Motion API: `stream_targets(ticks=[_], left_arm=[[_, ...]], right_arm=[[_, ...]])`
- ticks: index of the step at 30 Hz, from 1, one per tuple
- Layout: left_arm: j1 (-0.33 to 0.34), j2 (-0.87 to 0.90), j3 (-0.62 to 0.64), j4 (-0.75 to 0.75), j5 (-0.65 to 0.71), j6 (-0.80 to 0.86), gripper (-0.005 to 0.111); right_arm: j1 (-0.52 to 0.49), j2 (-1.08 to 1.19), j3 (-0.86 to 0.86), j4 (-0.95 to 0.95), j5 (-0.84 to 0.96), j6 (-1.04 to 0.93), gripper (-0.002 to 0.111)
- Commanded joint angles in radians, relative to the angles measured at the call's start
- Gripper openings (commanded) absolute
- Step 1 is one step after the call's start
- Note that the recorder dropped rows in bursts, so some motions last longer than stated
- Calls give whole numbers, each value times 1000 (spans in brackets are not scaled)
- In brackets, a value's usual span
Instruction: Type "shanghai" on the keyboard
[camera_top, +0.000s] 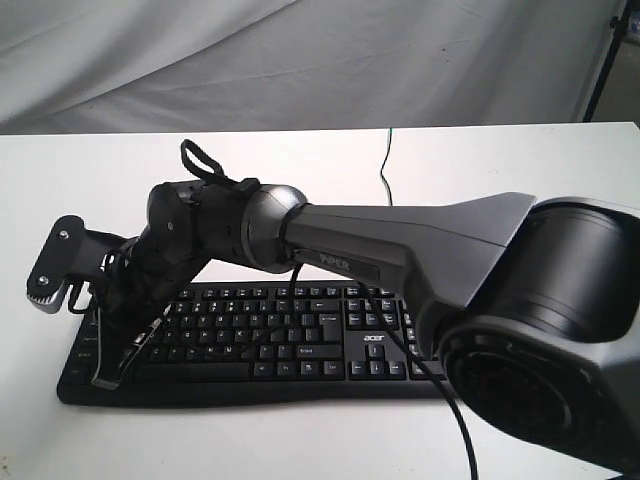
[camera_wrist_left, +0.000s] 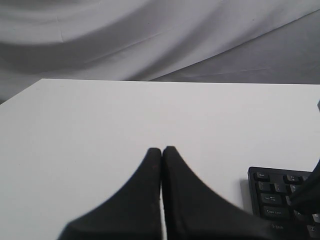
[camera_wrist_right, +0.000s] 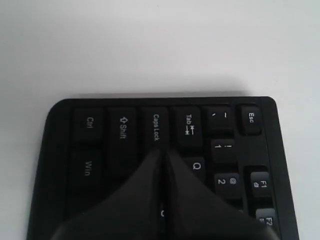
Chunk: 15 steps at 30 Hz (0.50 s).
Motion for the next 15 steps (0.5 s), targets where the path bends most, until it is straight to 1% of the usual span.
stream_targets(ticks=[1, 15], left_arm=[[-4, -5, 5, -1, -9, -2, 1], [-4, -5, 5, -1, -9, -2, 1]], right_arm=[[-8, -2, -4, -4, 2, 3, 0], [-8, 21, -4, 12, -14, -1, 0]])
